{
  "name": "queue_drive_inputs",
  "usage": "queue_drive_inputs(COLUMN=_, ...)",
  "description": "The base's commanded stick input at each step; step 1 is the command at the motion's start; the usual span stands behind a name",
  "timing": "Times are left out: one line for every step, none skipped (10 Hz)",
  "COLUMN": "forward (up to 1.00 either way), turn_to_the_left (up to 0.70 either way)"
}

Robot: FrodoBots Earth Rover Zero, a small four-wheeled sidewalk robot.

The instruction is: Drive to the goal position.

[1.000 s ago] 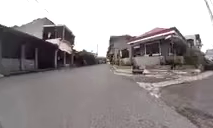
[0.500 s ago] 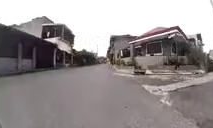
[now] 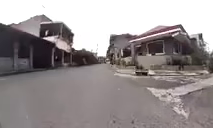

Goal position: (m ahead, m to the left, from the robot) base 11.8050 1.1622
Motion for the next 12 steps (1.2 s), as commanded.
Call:
queue_drive_inputs(forward=0.7, turn_to_the_left=0.01)
queue_drive_inputs(forward=0.7, turn_to_the_left=0.01)
queue_drive_inputs(forward=0.7, turn_to_the_left=0.01)
queue_drive_inputs(forward=0.7, turn_to_the_left=0.01)
queue_drive_inputs(forward=0.7, turn_to_the_left=0.01)
queue_drive_inputs(forward=0.7, turn_to_the_left=0.01)
queue_drive_inputs(forward=0.7, turn_to_the_left=0.01)
queue_drive_inputs(forward=0.7, turn_to_the_left=0.01)
queue_drive_inputs(forward=0.7, turn_to_the_left=0.01)
queue_drive_inputs(forward=0.7, turn_to_the_left=0.01)
queue_drive_inputs(forward=0.7, turn_to_the_left=0.01)
queue_drive_inputs(forward=0.7, turn_to_the_left=0.01)
